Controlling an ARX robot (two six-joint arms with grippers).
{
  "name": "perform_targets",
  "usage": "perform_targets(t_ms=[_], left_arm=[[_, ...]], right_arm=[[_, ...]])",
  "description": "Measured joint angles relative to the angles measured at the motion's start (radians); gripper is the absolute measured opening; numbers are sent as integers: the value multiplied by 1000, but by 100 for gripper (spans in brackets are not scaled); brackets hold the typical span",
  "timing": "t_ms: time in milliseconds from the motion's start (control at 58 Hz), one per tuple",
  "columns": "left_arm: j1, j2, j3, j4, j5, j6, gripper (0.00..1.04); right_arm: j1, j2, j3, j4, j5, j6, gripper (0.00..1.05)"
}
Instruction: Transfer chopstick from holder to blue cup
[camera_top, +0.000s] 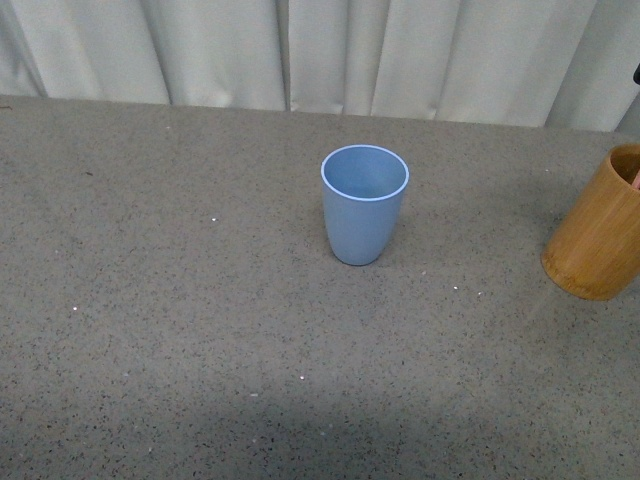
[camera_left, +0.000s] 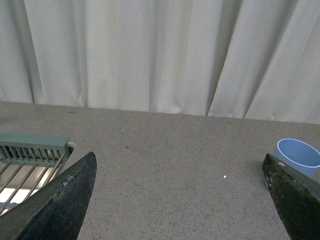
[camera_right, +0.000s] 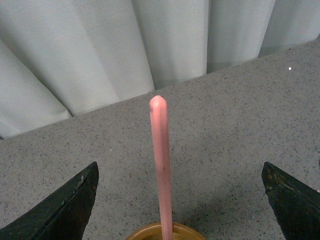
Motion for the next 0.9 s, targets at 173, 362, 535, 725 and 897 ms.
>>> perform_targets(t_ms=[173,362,535,725,897], left_arm=[[0,0,0,0,0,0,98],[0,0,0,0,0,0,98],[0,0,0,0,0,0,98],[0,0,0,0,0,0,98],[0,0,0,0,0,0,98]], right_arm=[[1,41,45,-13,21,4,95],[5,83,74,-25,32,10,95],[14,116,97,-29,40,18,95],[20,140,110,-34,45,34,95],[21,157,111,-34,49,43,95]])
